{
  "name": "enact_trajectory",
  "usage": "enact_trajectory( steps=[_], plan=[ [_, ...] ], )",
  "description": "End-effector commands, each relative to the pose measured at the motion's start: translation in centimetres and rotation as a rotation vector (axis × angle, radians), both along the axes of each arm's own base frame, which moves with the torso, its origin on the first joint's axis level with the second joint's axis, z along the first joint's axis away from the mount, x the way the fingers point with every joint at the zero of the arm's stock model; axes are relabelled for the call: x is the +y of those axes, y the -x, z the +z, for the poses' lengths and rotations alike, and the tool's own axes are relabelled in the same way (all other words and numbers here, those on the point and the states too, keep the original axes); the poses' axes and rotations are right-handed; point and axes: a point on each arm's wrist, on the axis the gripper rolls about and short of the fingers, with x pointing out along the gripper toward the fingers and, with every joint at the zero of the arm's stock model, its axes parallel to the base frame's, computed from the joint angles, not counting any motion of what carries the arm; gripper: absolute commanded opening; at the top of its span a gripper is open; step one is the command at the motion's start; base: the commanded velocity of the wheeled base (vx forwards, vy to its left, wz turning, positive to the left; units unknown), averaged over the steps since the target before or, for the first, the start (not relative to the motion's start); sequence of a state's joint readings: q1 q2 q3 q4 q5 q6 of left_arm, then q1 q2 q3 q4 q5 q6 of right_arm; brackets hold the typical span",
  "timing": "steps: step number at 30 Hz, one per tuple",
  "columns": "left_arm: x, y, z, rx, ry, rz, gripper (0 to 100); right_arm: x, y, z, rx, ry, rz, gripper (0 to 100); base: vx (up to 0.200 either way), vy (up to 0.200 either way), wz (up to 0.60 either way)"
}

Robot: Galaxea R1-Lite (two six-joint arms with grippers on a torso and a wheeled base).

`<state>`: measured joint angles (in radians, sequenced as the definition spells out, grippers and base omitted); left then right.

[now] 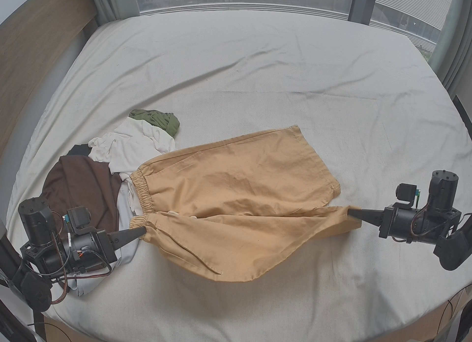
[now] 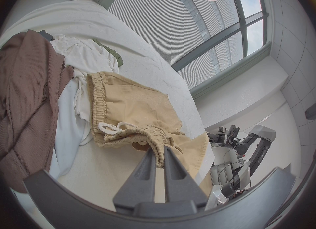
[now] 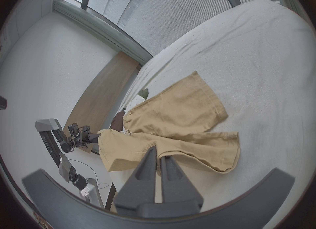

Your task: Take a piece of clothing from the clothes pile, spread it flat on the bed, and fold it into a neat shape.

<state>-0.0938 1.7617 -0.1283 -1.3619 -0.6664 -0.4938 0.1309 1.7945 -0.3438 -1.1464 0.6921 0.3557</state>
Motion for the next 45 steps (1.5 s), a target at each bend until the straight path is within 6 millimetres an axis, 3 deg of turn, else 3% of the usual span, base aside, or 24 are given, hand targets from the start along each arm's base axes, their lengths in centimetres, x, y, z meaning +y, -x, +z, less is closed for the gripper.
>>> enact_trajectory(
  steps=[1, 9, 14, 45],
  plan=[
    [0.1, -0.2, 0.1, -0.007, 0.003, 0.006, 0, 0.1, -0.9, 0.2, -0.02, -0.013, -0.007, 0, 0.0, 0.0, 0.0],
    [0.1, -1.4, -0.3, -0.005, 0.0, 0.023, 0, 0.3, -3.3, 1.4, -0.105, -0.059, -0.077, 0, 0.0, 0.0, 0.0],
    [0.1, -2.1, -0.1, 0.003, 0.02, 0.074, 0, 0.5, -5.0, 3.2, -0.156, -0.102, -0.084, 0, 0.0, 0.0, 0.0],
    [0.1, -5.3, 0.2, 0.01, 0.076, 0.236, 0, 2.0, -14.0, 6.4, -0.221, -0.117, -0.074, 0, 0.0, 0.0, 0.0]
  ],
)
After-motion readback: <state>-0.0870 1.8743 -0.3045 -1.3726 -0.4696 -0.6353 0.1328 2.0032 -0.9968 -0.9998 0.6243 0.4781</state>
